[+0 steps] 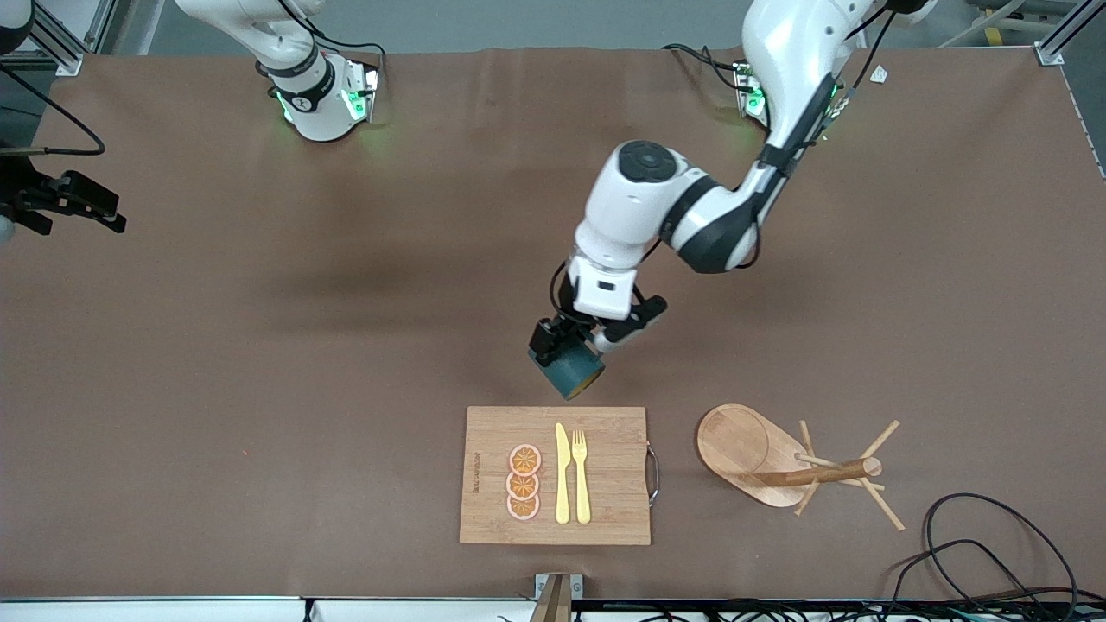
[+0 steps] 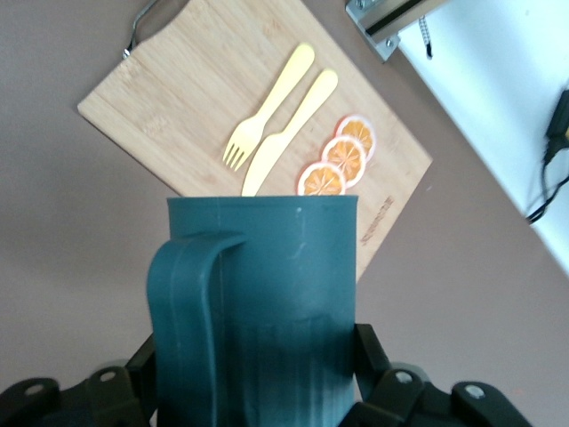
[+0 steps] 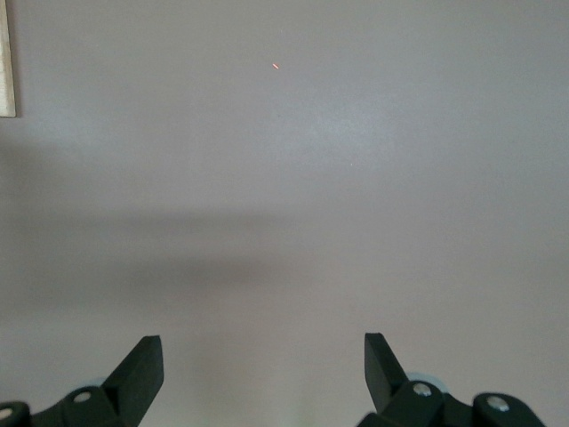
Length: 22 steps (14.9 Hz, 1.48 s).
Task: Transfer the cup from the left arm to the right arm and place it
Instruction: 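Carry the mug to mid-table and set it upright with the left gripper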
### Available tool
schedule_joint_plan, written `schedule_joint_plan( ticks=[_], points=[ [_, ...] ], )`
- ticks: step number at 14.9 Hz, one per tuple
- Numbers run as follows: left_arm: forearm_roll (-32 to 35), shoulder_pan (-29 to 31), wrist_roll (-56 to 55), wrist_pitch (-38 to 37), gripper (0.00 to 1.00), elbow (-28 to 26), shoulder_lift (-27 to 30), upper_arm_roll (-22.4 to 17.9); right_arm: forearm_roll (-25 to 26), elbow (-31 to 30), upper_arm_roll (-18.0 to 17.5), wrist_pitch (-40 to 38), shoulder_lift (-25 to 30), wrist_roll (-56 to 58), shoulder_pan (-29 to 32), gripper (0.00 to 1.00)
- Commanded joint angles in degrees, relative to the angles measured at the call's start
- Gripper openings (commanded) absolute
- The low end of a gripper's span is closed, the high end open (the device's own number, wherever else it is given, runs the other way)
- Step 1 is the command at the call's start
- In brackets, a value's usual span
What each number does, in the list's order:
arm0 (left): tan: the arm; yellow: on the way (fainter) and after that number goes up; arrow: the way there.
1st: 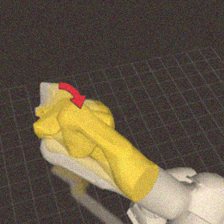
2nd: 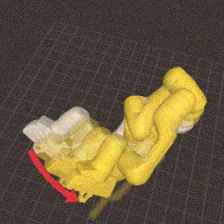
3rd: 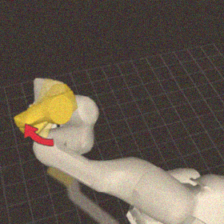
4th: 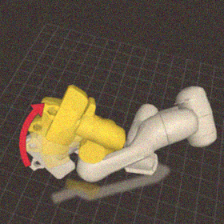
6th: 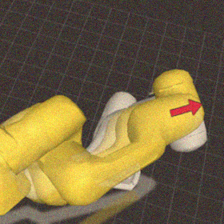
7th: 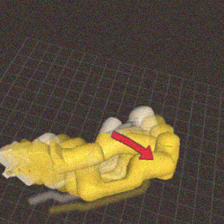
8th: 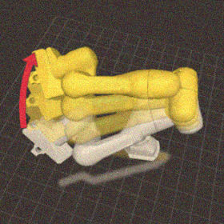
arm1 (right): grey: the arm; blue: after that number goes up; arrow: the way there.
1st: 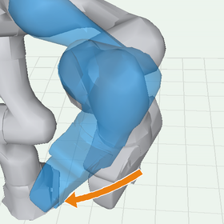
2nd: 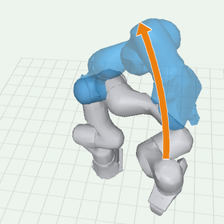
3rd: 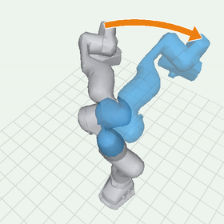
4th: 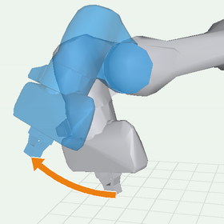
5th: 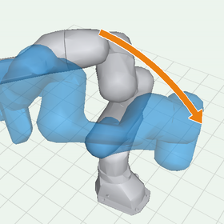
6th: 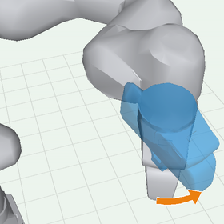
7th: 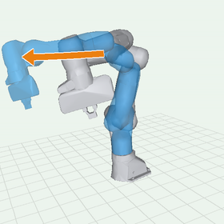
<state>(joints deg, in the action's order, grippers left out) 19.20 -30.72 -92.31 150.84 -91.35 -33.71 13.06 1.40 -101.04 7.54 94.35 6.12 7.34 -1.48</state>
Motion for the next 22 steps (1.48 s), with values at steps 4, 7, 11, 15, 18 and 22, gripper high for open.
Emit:
schedule_joint_plan(
  ticks=[4,7,11,15,18,22],
  points=[
    [21.5,-6.5,-12.4,-4.0,0.53,2.1,-3.9,-0.8,-0.5,0.4,-0.3,-1.6,-0.1,0.9,0.9,1.00],
    [30.5,-10.6,-19.3,-9.8,0.53,2.8,-5.3,-2.1,-0.5,0.2,-0.2,-1.8,-0.1,0.9,0.9,1.00],
    [43.8,-15.9,-29.0,-18.5,0.53,2.8,-7.6,-2.5,-0.5,0.1,-0.2,-2.2,-0.1,0.9,1.2,1.00],
    [57.0,-20.4,-37.1,-27.2,0.53,3.5,-12.3,-2.5,-0.5,0.1,-0.2,-2.3,-0.1,0.9,1.2,1.00],
    [65.6,-23.3,-39.7,-37.0,0.53,6.4,-17.9,-2.6,-0.5,0.1,-0.2,-2.6,-0.1,0.9,1.2,1.00],
    [73.5,-24.4,-39.7,-42.4,0.53,6.8,-20.9,-2.7,-0.5,0.0,-0.2,-2.8,-0.1,0.9,1.2,1.00]
  ],
)
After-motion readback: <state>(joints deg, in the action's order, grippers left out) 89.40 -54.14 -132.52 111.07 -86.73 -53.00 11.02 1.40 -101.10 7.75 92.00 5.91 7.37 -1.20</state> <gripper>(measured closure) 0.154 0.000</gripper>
